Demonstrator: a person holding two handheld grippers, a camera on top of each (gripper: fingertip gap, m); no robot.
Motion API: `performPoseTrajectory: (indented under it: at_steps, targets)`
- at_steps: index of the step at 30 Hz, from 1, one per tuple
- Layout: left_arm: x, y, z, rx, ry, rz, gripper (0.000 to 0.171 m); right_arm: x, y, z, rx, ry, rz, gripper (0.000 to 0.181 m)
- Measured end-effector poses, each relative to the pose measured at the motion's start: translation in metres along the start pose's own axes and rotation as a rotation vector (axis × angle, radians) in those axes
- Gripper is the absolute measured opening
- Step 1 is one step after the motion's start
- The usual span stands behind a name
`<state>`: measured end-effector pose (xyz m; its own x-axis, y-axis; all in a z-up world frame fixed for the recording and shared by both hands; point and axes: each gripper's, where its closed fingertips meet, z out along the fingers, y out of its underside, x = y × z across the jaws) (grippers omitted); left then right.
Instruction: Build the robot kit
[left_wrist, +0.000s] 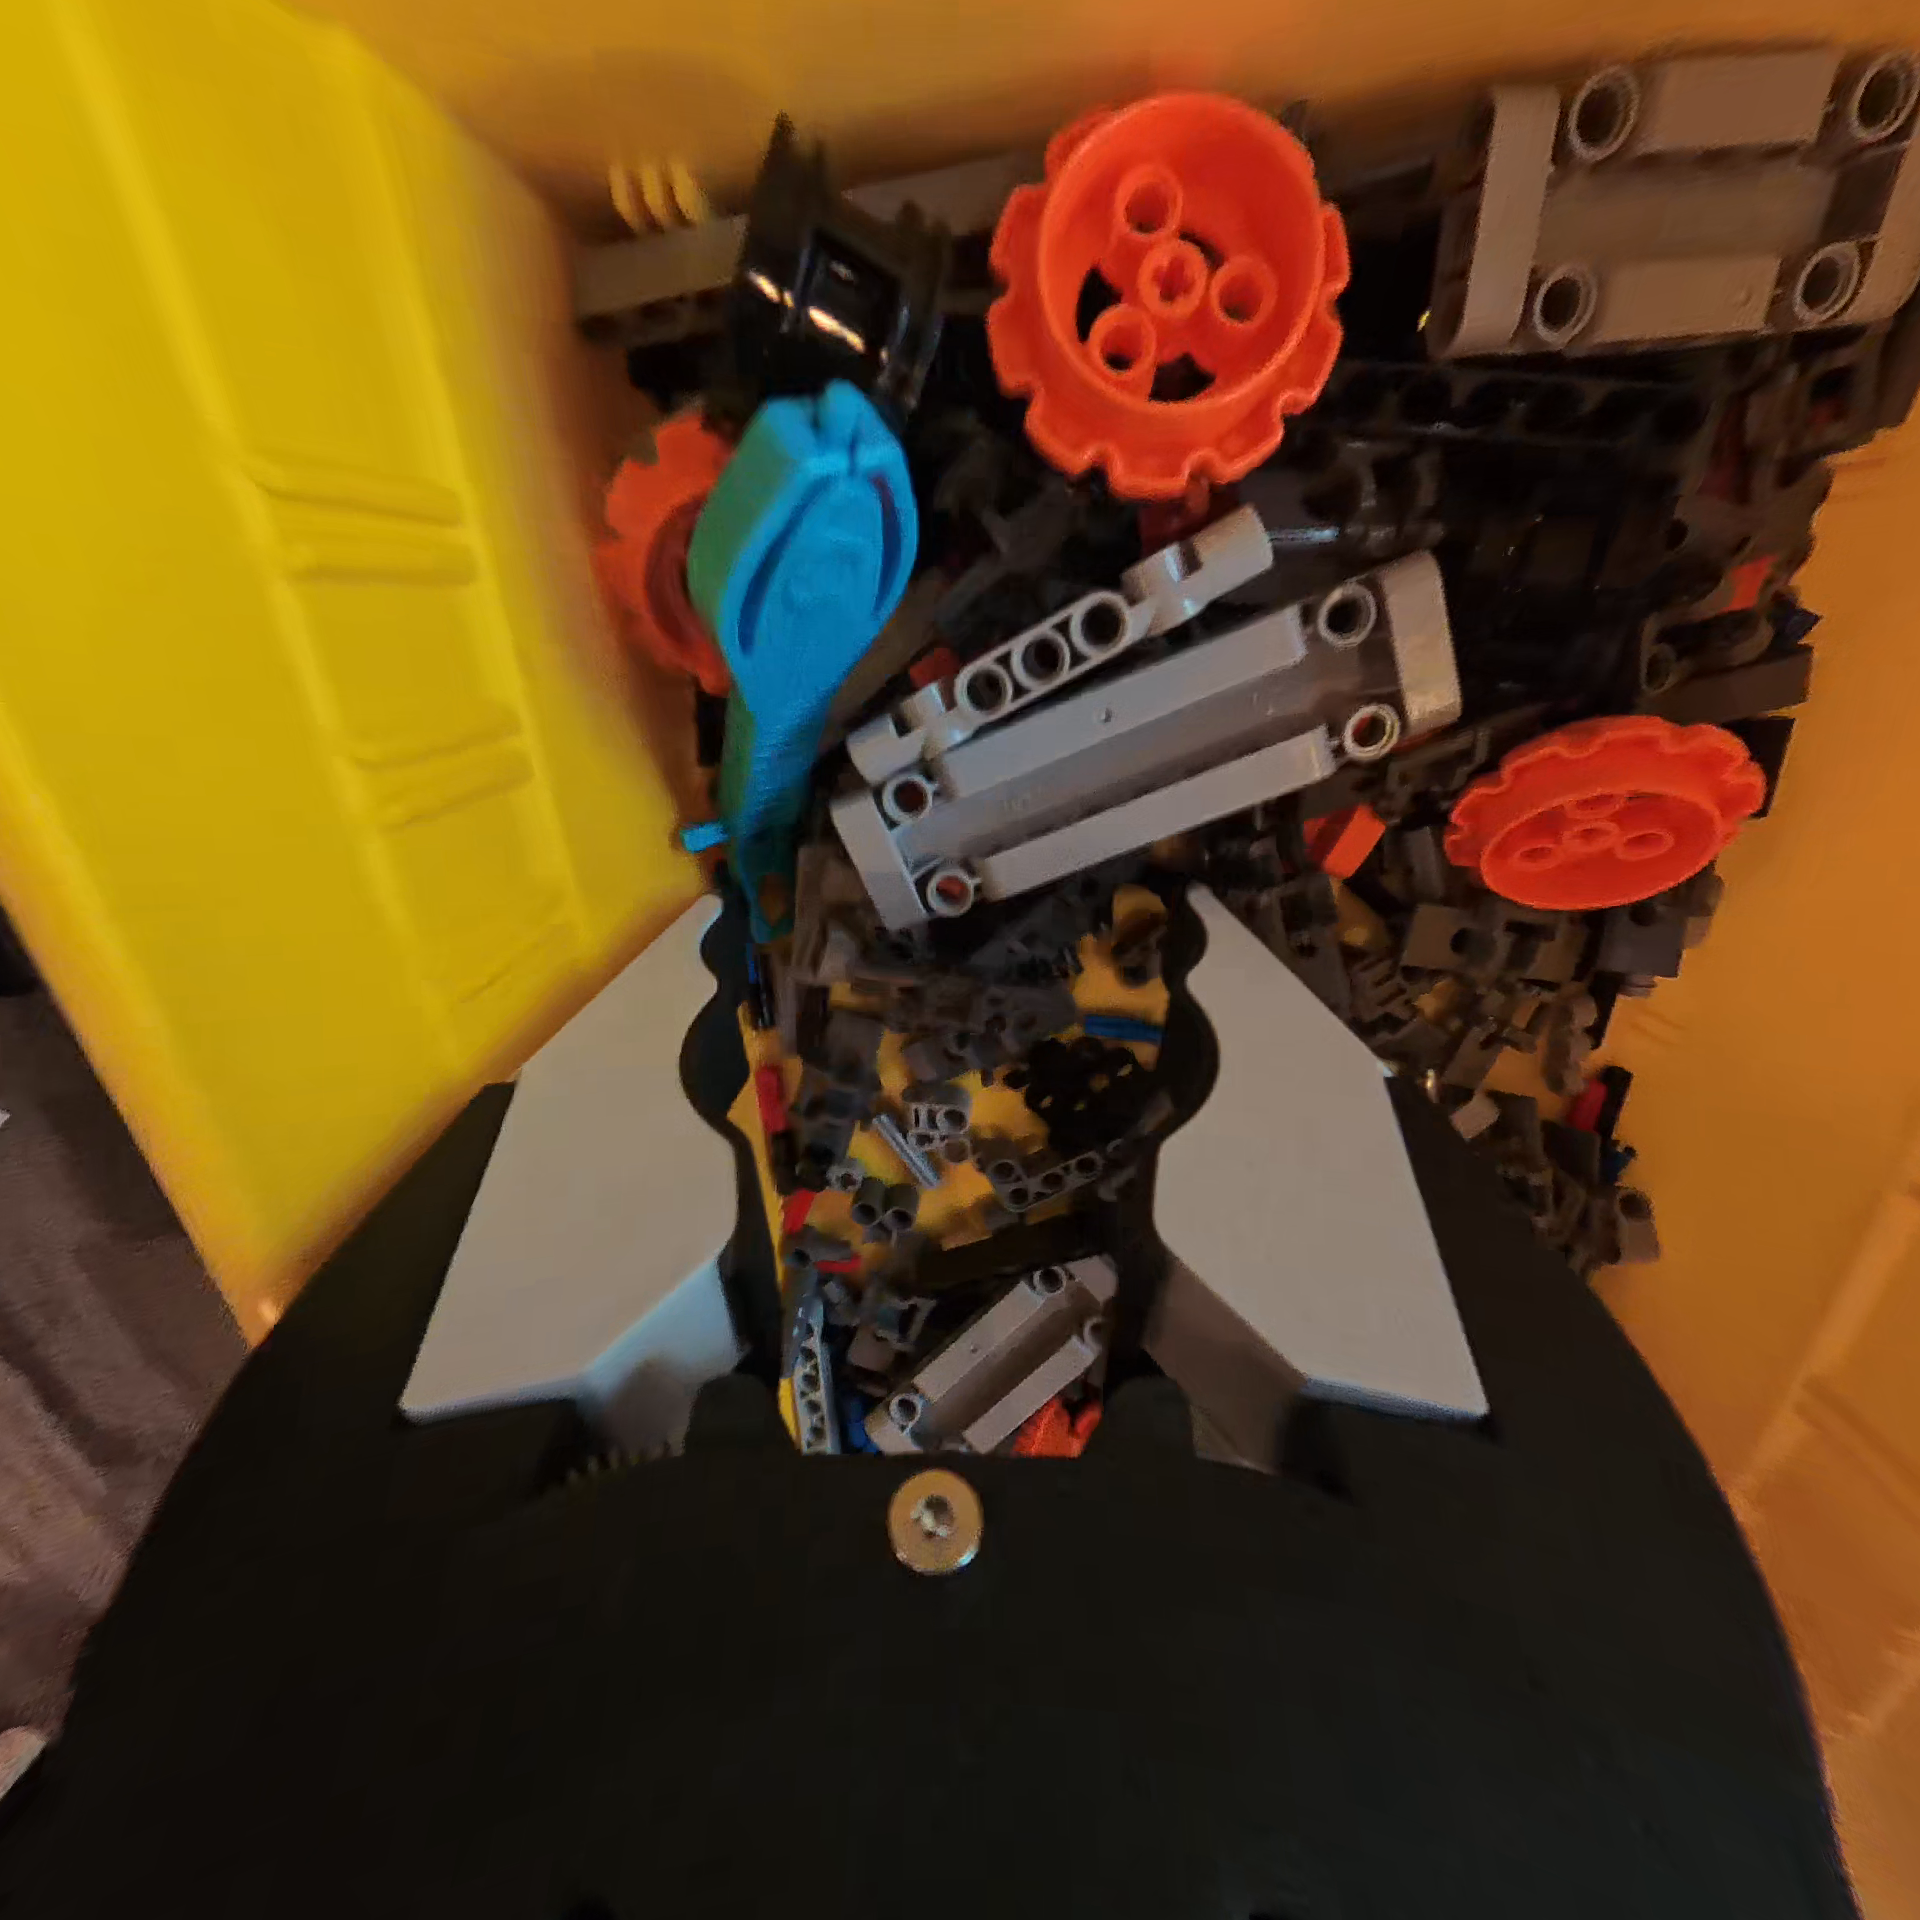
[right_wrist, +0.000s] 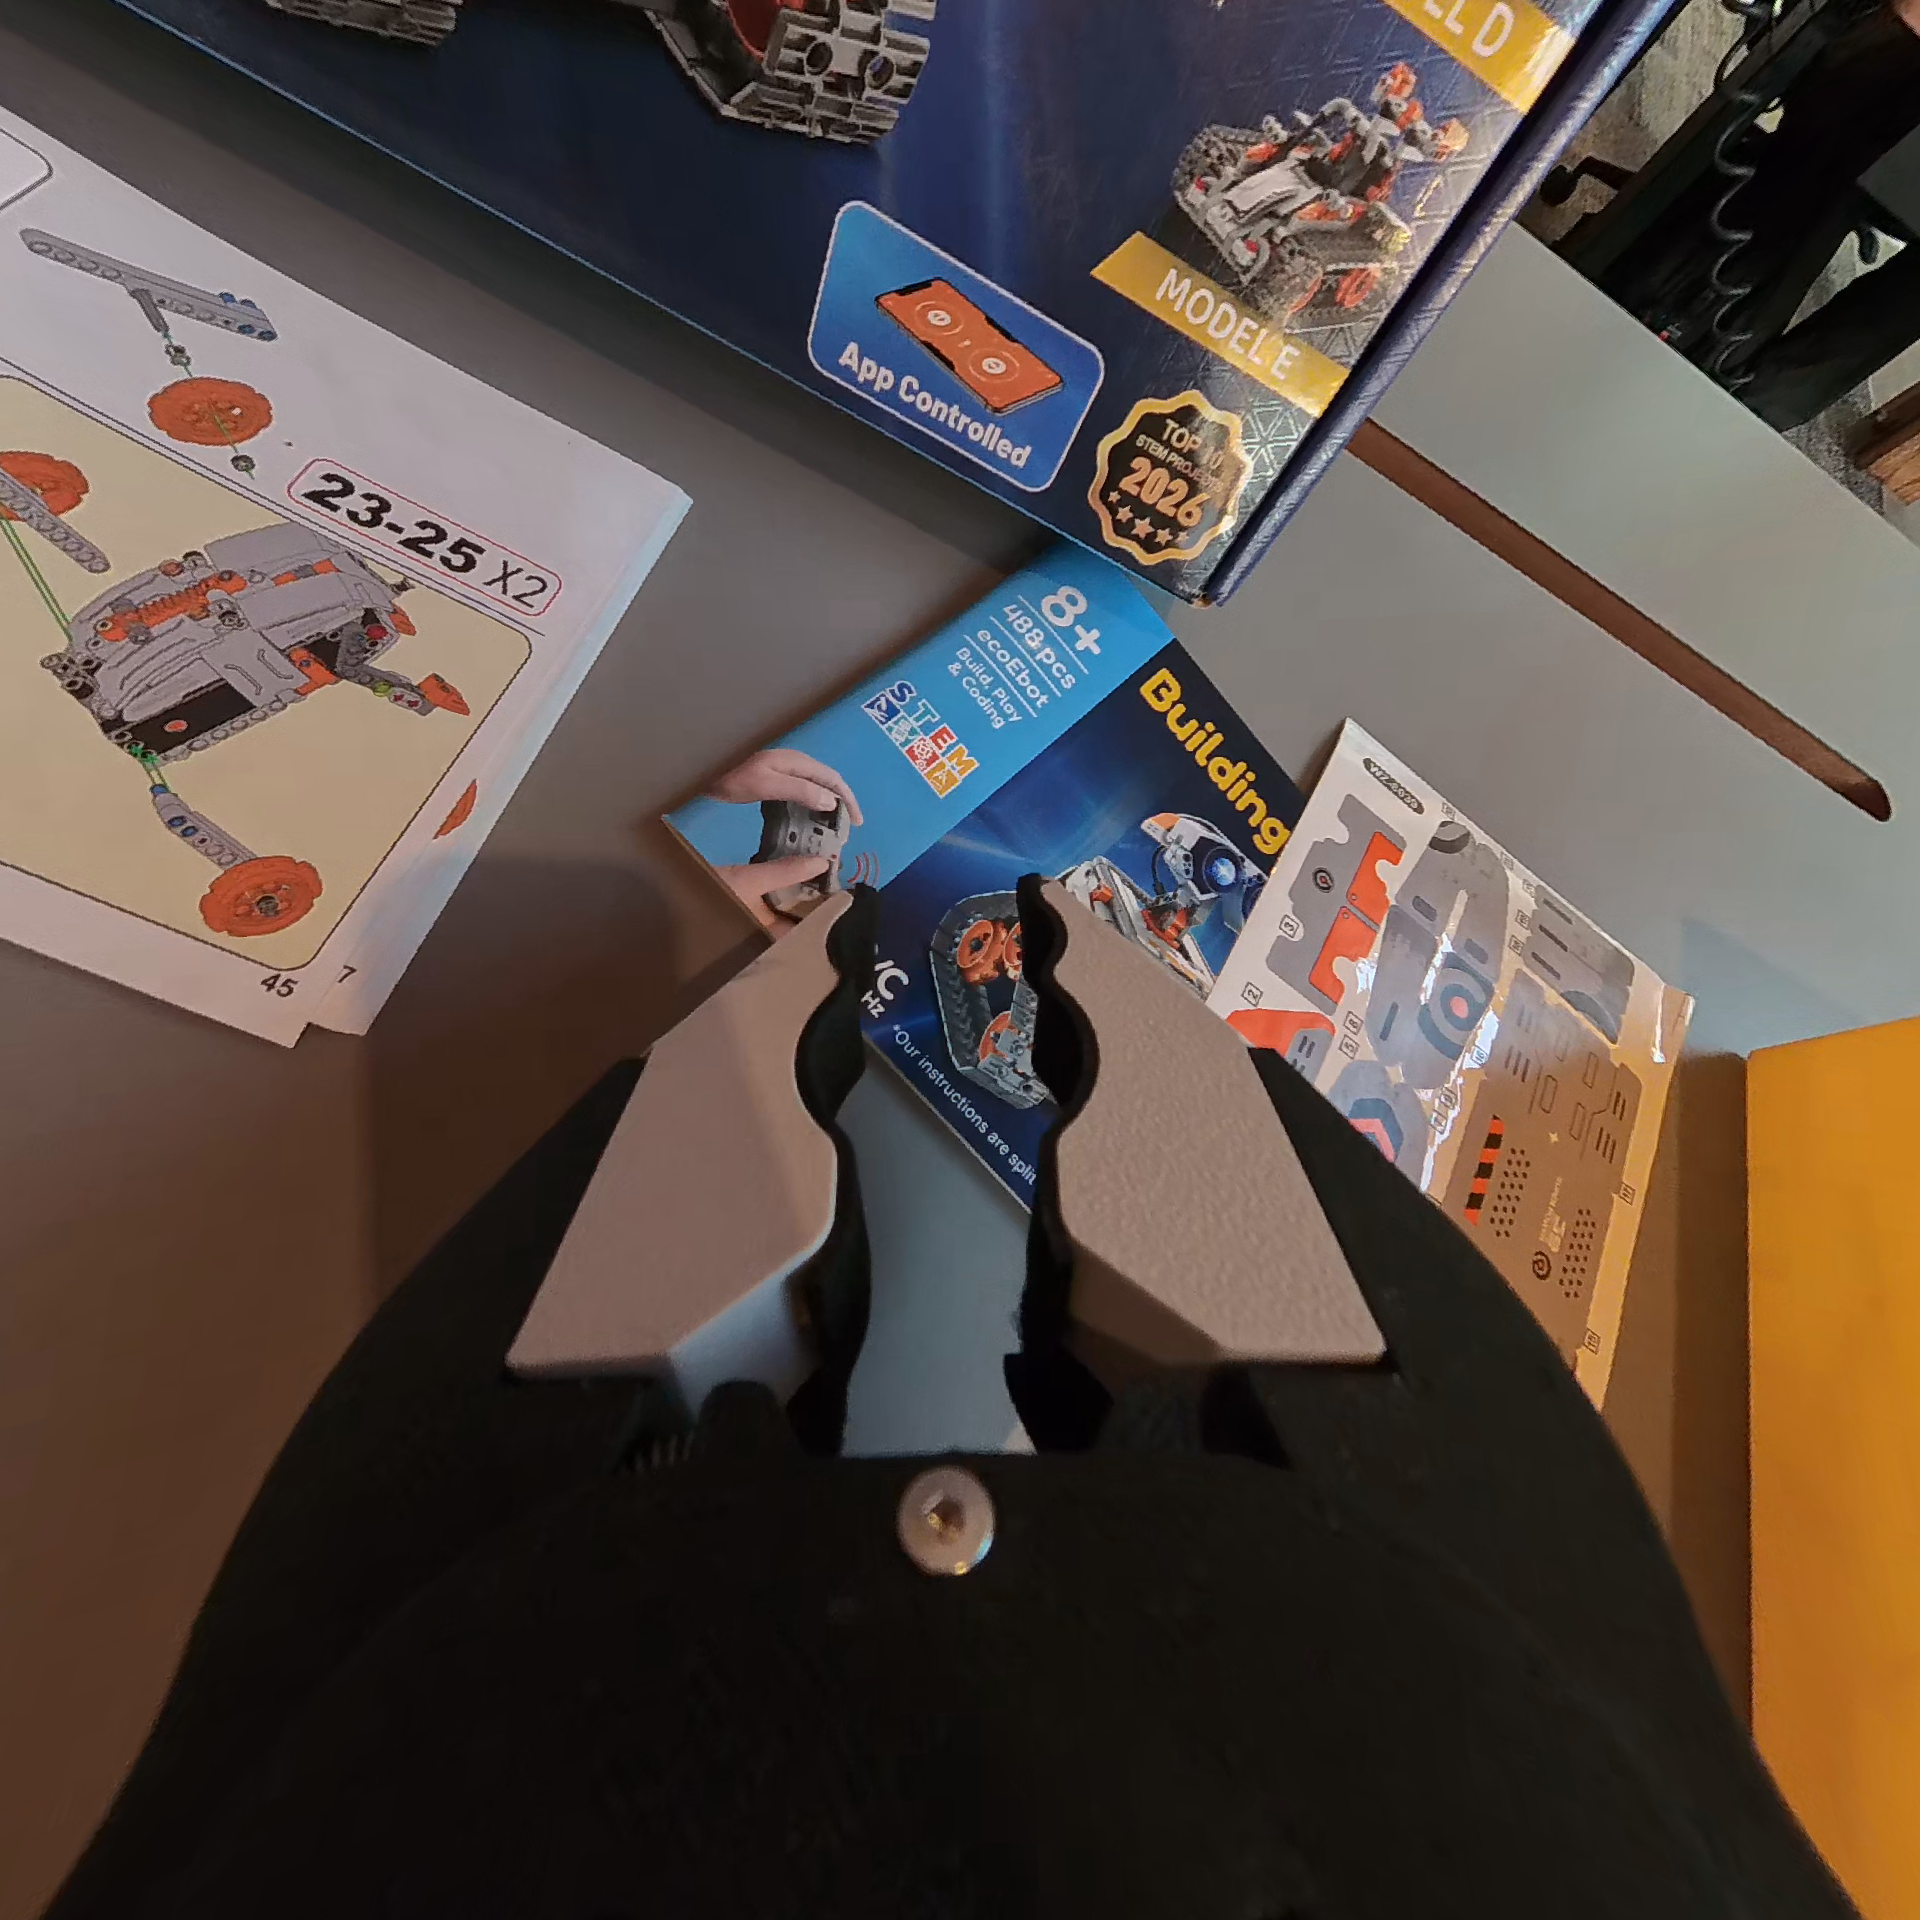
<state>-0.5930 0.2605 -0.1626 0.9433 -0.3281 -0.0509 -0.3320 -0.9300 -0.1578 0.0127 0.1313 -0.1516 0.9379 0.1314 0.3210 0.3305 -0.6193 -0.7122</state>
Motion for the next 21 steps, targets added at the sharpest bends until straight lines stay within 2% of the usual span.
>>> performPoseTrajectory:
  at_steps: [2, 3, 7, 9, 11, 13, 15, 17, 21]
  targets:
    - [0.002, -0.003, 0.000, 0.021, 0.026, -0.011, 0.077, -0.001, 0.000, 0.000, 0.000, -0.002, -0.004, 0.026]
    - [0.008, -0.002, 0.001, 0.015, 0.063, -0.010, 0.069, -0.001, 0.000, 0.000, 0.000, -0.003, -0.005, 0.026]
    - [0.028, -0.002, -0.001, 0.010, 0.176, 0.025, 0.062, -0.002, 0.000, 0.001, 0.003, -0.008, 0.002, 0.026]
    - [0.041, -0.006, -0.007, 0.037, 0.230, 0.059, 0.052, -0.002, 0.000, 0.001, 0.003, -0.011, 0.005, 0.026]
    - [0.052, -0.015, -0.019, 0.099, 0.276, 0.084, 0.047, -0.002, 0.000, 0.001, 0.005, -0.012, 0.005, 0.026]
    - [0.061, -0.029, -0.034, 0.200, 0.306, 0.136, 0.035, -0.002, 0.000, 0.001, 0.005, -0.014, 0.007, 0.026]
    - [0.059, -0.040, -0.044, 0.283, 0.264, 0.170, 0.022, -0.002, 0.000, 0.001, 0.006, -0.016, 0.011, 0.026]
    - [0.048, -0.046, -0.049, 0.328, 0.192, 0.186, 0.025, -0.002, 0.000, 0.001, 0.007, -0.017, 0.012, 0.026]
    - [0.044, -0.045, -0.044, 0.315, 0.215, 0.164, 0.058, -0.002, 0.000, 0.001, 0.006, -0.016, 0.009, 0.026]
